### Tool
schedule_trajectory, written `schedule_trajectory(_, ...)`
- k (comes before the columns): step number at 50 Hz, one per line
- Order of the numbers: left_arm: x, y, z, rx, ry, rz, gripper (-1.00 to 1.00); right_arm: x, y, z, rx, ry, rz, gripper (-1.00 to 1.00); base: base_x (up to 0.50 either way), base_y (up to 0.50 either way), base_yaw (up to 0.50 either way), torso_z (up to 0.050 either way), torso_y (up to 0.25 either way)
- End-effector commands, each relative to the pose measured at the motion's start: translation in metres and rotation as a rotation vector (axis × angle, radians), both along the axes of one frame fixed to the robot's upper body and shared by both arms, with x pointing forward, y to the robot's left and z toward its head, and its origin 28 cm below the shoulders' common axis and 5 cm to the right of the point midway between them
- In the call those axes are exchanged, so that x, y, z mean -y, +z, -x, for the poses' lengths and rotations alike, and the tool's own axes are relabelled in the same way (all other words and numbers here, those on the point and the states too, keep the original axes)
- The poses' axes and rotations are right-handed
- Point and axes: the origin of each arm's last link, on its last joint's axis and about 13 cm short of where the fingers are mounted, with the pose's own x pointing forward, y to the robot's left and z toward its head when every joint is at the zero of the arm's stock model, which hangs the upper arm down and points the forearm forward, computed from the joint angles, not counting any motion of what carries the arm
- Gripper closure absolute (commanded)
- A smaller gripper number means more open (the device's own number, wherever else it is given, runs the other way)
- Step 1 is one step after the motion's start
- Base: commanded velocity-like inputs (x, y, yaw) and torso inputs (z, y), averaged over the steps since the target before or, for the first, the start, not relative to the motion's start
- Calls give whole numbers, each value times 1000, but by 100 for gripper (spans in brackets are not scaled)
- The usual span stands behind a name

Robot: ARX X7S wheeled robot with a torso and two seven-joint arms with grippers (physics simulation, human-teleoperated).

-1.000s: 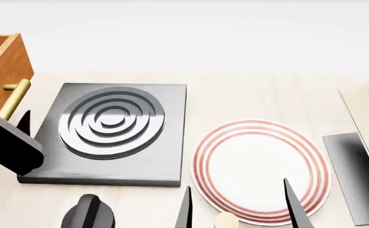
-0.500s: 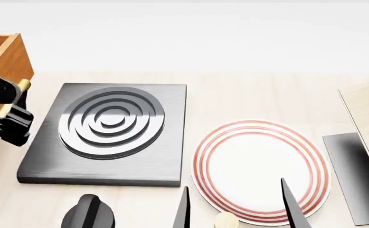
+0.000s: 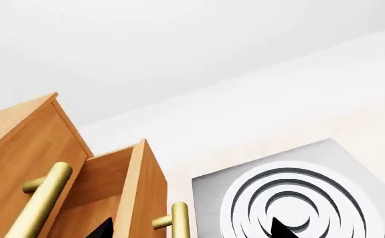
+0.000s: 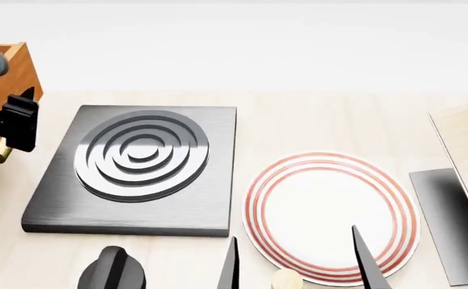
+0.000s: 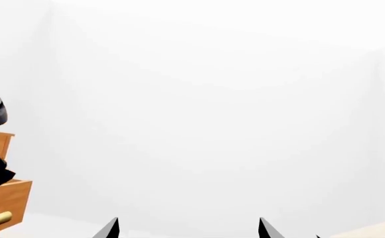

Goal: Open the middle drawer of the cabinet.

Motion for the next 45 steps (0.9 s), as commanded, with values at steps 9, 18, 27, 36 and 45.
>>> schedule_trajectory(9,7,16,-14,11,-9,80,-100,2,1,-2,8,-15,11,-100,0,0,0,0,0)
schedule_trajectory(18,4,24,-22,25,20,84,-100,2,1,-2,10,-14,12,-100,0,0,0,0,0)
schedule_trajectory(27,-7,23,-31,12,71,110,-100,2,0,-2,7,-12,15,-100,0,0,0,0,0)
schedule_trajectory(36,-6,19,-35,-16,56,163,-100,2,0,-2,4,-11,16,-100,0,0,0,0,0)
schedule_trajectory(45,-8,17,-44,-31,69,209,-100,1,-1,-3,-1,-6,17,-100,0,0,0,0,0)
